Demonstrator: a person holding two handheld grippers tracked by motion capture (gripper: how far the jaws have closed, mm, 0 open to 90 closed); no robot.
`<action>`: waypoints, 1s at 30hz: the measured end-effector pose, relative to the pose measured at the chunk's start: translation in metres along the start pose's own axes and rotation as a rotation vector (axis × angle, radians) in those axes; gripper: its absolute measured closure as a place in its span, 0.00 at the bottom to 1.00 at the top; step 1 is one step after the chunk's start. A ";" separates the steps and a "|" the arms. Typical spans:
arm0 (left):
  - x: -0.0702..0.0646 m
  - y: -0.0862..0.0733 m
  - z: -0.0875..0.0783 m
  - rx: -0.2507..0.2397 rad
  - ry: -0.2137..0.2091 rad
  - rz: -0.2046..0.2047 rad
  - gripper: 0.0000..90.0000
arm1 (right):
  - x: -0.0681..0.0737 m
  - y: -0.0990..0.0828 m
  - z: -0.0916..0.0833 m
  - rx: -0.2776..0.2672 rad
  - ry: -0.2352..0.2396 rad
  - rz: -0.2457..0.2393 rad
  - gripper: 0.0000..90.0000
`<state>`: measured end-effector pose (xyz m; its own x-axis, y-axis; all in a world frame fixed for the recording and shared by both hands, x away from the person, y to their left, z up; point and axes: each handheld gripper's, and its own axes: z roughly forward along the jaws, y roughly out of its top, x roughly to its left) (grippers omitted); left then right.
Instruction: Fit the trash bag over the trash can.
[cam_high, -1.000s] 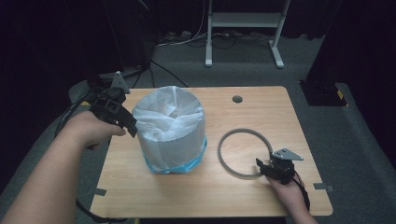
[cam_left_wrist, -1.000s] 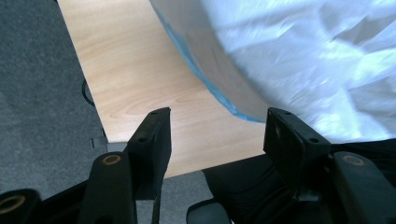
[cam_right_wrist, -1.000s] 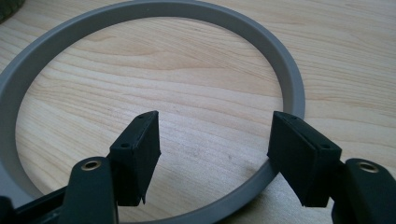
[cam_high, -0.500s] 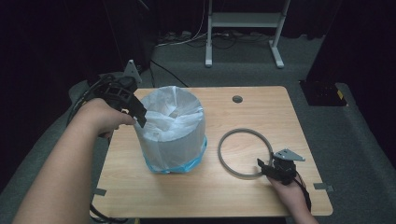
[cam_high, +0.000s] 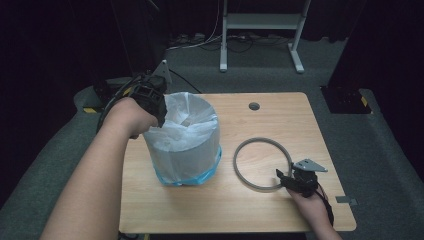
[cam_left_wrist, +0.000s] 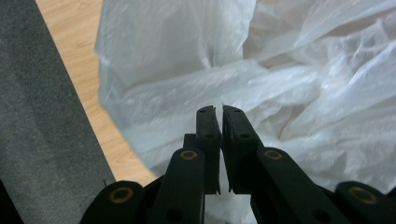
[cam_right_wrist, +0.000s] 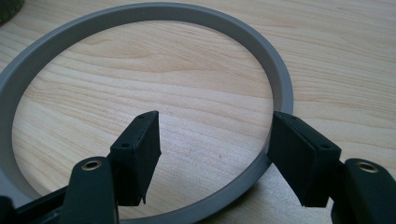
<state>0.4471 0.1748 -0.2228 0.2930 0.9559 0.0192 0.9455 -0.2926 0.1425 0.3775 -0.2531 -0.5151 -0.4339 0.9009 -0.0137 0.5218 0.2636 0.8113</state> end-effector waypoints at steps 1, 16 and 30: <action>-0.002 0.002 0.002 0.003 0.012 0.005 0.93 | 0.000 0.000 0.000 0.000 0.000 0.000 0.38; -0.045 0.031 0.070 0.164 -0.056 0.077 0.61 | 0.000 0.000 0.001 0.006 0.001 -0.007 0.38; -0.043 0.029 0.051 0.128 -0.054 0.072 0.33 | 0.002 0.000 0.002 0.008 0.008 -0.015 0.39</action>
<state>0.4690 0.1239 -0.2702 0.3651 0.9305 -0.0288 0.9310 -0.3647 0.0155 0.3781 -0.2508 -0.5165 -0.4477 0.8939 -0.0214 0.5207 0.2801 0.8064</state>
